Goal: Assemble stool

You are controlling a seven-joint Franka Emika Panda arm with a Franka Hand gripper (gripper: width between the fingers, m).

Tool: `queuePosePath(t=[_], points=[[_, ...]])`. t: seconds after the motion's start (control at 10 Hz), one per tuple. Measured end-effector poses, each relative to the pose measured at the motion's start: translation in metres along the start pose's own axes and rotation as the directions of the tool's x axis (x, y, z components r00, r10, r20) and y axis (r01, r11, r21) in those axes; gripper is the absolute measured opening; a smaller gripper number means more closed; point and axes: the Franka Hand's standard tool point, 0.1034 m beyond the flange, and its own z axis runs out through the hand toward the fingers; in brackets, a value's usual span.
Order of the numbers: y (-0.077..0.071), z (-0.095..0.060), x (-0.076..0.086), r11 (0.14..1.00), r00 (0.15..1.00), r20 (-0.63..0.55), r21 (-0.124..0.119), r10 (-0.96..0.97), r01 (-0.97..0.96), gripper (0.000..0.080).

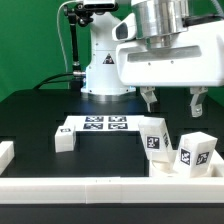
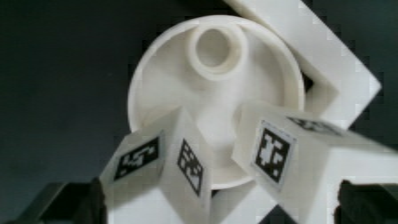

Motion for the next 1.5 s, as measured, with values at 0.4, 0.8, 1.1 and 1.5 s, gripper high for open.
queuePosePath(t=[0.4,0.8,1.1,1.5], points=[[0.002,-0.001,0.006,0.946,0.946,-0.005,-0.003,-0.323,0.323,0.0649],[0.009,0.002,0.013,0.713,0.712,-0.044,-0.027,-0.701,0.701,0.0649],[0.010,0.003,0.012,0.514,0.513,-0.027,-0.054,-0.858,0.856,0.0649],[0.012,0.004,0.012,0.225,0.226,0.003,-0.071,-0.974,0.972,0.0649]])
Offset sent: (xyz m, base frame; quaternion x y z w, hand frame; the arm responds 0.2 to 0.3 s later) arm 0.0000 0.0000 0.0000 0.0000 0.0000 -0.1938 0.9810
